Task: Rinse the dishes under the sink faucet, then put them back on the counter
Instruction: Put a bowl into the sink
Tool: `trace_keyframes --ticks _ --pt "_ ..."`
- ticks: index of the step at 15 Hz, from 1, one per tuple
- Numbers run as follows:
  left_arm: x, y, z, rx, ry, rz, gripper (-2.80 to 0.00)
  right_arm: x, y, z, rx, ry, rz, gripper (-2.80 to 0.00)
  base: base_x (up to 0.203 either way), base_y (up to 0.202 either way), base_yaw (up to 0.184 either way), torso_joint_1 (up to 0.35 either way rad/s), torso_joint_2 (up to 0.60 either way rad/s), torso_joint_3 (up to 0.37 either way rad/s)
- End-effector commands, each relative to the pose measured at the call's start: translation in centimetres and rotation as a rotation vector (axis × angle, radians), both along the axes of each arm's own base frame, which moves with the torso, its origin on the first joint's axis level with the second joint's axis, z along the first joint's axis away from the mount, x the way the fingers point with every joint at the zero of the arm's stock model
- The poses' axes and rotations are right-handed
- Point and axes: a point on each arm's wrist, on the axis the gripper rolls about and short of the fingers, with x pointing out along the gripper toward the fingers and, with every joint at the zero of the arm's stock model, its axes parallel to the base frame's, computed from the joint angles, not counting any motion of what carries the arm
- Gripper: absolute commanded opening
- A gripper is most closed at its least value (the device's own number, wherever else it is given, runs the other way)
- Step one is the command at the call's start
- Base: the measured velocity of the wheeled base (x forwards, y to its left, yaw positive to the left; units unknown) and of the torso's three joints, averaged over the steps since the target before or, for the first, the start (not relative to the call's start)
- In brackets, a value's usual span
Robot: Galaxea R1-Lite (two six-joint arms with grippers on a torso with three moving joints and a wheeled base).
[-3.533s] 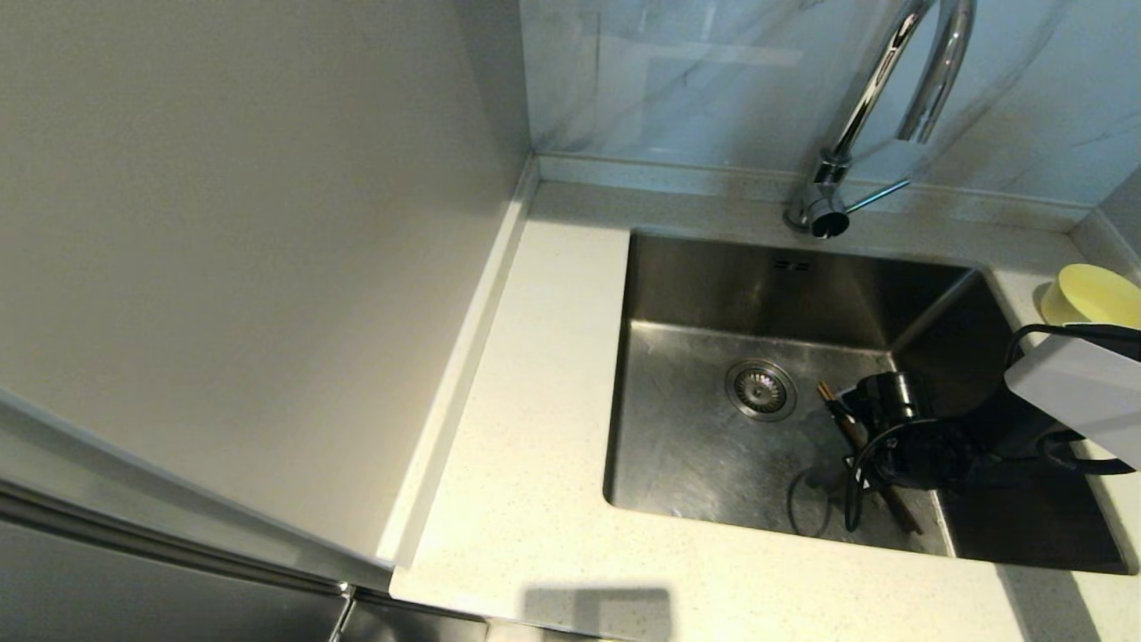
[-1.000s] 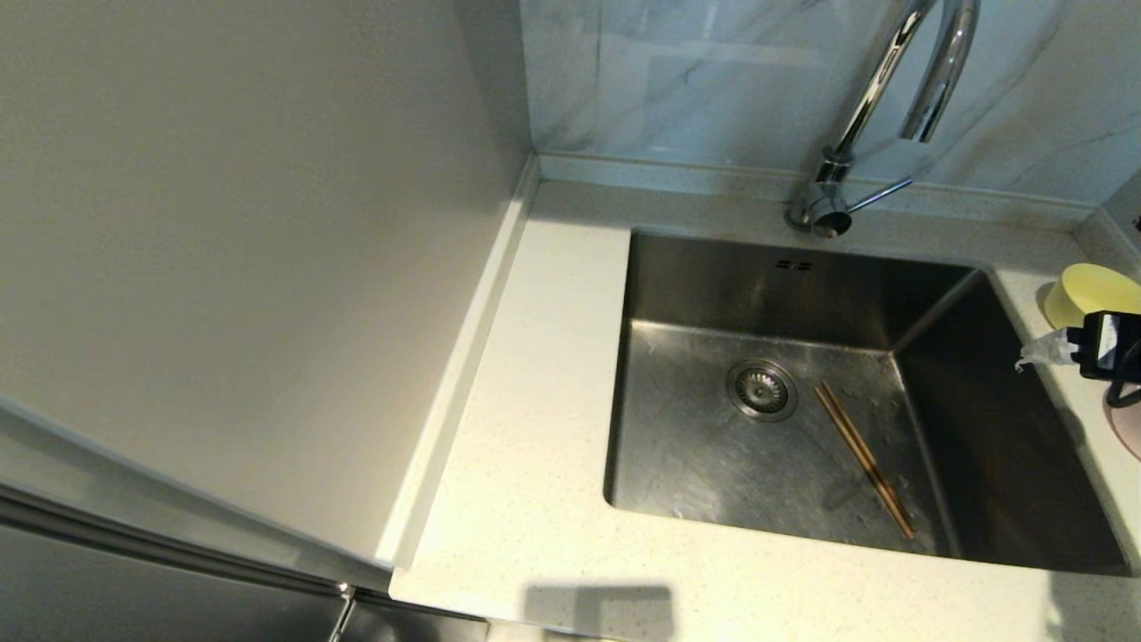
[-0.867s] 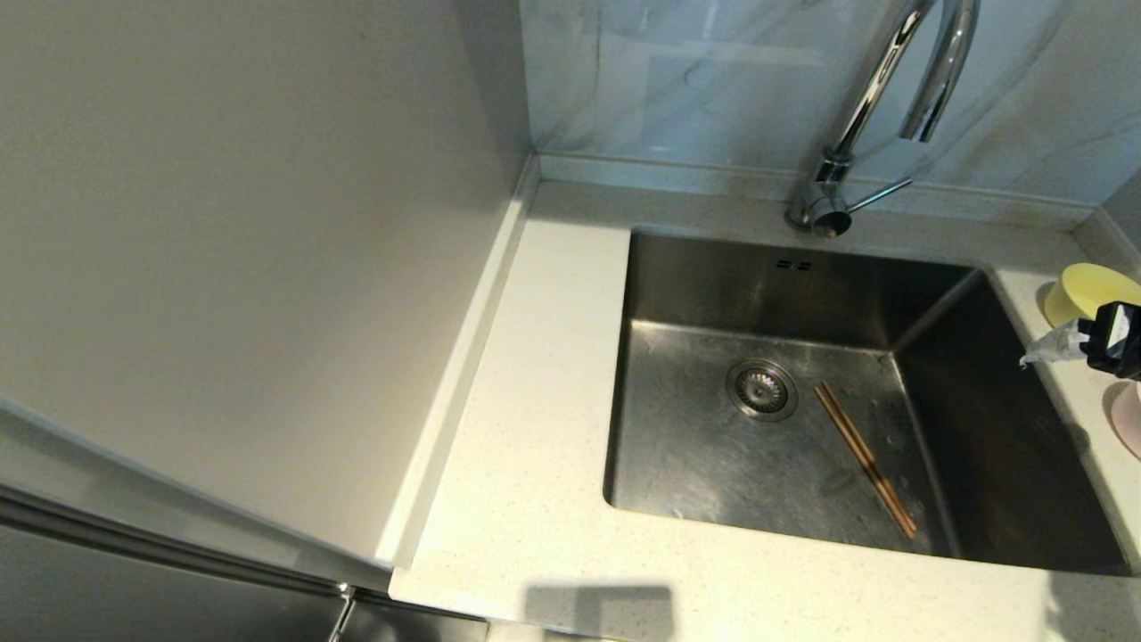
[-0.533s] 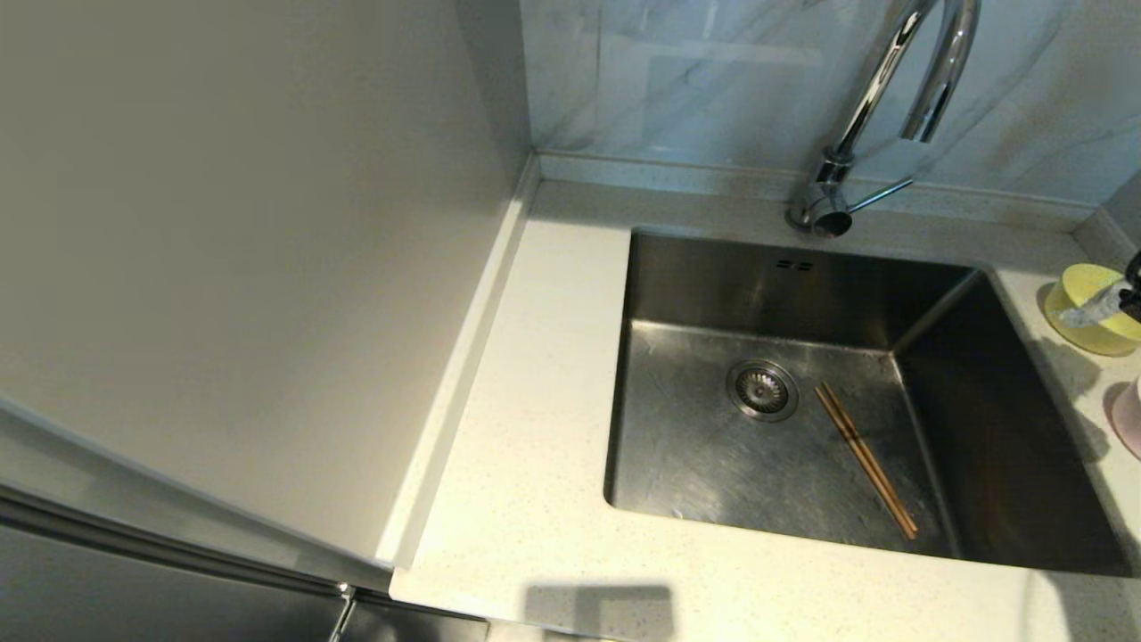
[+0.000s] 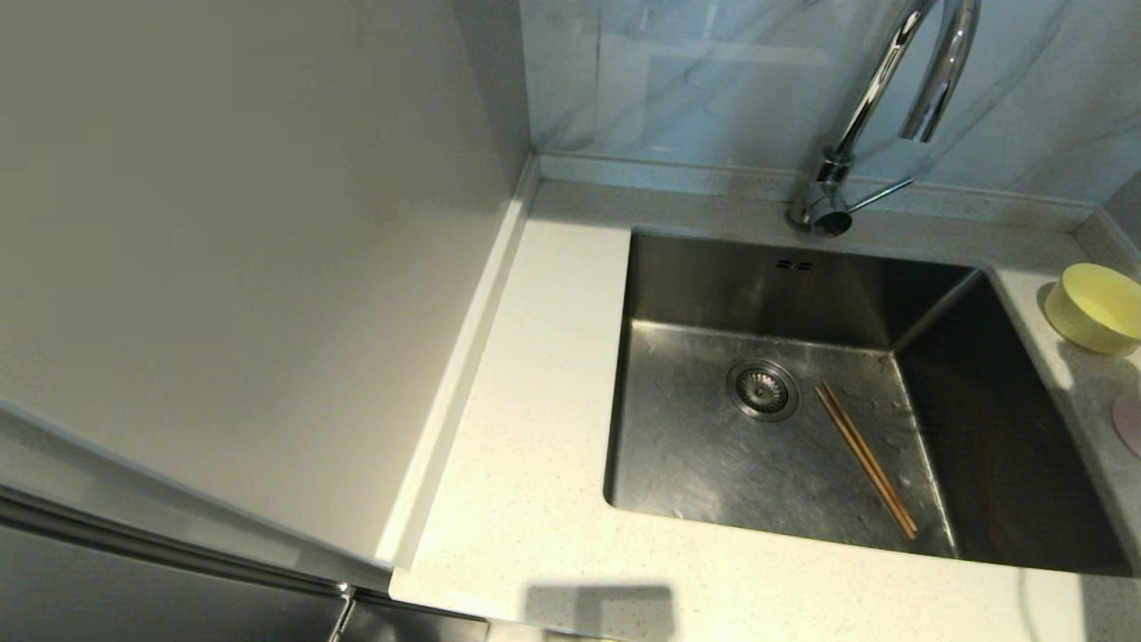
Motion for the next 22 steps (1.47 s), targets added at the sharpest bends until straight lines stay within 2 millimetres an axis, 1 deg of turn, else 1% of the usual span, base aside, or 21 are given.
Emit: trace_keyframes --ticks 1,3,7,13,22 --pt "0.0 0.0 0.0 -0.001 -0.004 0.0 -2.8 -0.6 -1.1 -1.4 0.029 0.054 -0.03 0.0 0.0 0.0 0.0 0.0 0.0 0.0" --pt "0.0 0.0 0.0 -0.001 -0.004 0.0 -2.8 -0.8 -1.3 -2.3 0.05 0.081 -0.04 0.0 0.0 0.0 0.0 0.0 0.0 0.0" --pt "0.0 0.0 0.0 -0.001 -0.004 0.0 -2.8 -0.9 -1.5 -3.0 0.084 0.091 -0.033 0.0 0.0 0.0 0.0 0.0 0.0 0.0" --pt "0.0 0.0 0.0 -0.001 -0.004 0.0 -2.8 -0.4 -3.2 -4.3 0.089 0.089 -0.063 0.0 0.0 0.0 0.0 0.0 0.0 0.0" --pt "0.0 0.0 0.0 -0.001 -0.004 0.0 -2.8 -0.2 -3.3 -5.4 0.149 0.088 -0.004 0.0 0.0 0.0 0.0 0.0 0.0 0.0"
